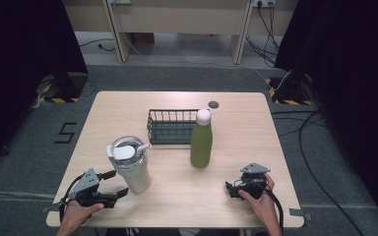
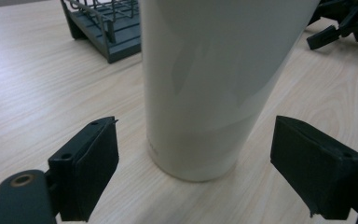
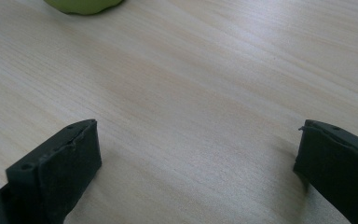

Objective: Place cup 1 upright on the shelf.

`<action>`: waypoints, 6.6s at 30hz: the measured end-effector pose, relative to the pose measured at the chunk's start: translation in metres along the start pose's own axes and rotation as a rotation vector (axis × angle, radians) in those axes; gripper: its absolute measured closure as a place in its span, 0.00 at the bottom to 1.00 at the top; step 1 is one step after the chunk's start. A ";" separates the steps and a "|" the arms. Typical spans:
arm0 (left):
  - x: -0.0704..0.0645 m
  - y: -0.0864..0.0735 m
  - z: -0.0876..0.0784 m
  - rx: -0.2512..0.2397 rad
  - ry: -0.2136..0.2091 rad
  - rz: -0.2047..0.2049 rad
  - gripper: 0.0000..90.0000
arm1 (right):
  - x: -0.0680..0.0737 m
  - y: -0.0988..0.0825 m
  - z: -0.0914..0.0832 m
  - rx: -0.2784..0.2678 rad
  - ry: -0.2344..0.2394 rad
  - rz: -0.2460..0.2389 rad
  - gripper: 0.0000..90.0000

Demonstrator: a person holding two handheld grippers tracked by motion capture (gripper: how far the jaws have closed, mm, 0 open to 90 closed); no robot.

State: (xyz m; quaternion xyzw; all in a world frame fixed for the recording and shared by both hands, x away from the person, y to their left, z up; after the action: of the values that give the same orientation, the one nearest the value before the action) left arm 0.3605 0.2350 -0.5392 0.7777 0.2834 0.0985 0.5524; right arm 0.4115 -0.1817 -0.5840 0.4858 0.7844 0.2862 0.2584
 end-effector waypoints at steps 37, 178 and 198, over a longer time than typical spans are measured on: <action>0.000 0.029 0.050 -0.164 0.062 0.078 0.10 | -0.001 0.001 0.001 -0.001 0.008 -0.007 0.00; 0.099 0.219 0.157 -0.227 0.029 0.076 0.12 | -0.002 0.002 0.002 -0.003 0.009 -0.022 0.00; 0.115 0.203 0.172 -0.209 0.060 0.063 0.12 | -0.002 0.002 0.002 -0.003 0.008 -0.023 0.00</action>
State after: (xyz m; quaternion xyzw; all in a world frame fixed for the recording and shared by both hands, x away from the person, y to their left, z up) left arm 0.6025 0.1134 -0.4359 0.7210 0.2635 0.1678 0.6185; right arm 0.4146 -0.1823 -0.5838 0.4753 0.7905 0.2866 0.2591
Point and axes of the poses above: each handheld gripper's, and its own axes: z roughly forward along the jaws, y roughly out of its top, x roughly to its left, the point moved 9 cm from there along z, roughly forward along the jaws, and after that the axes turned 10 degrees about -y, right-handed, at the moved point
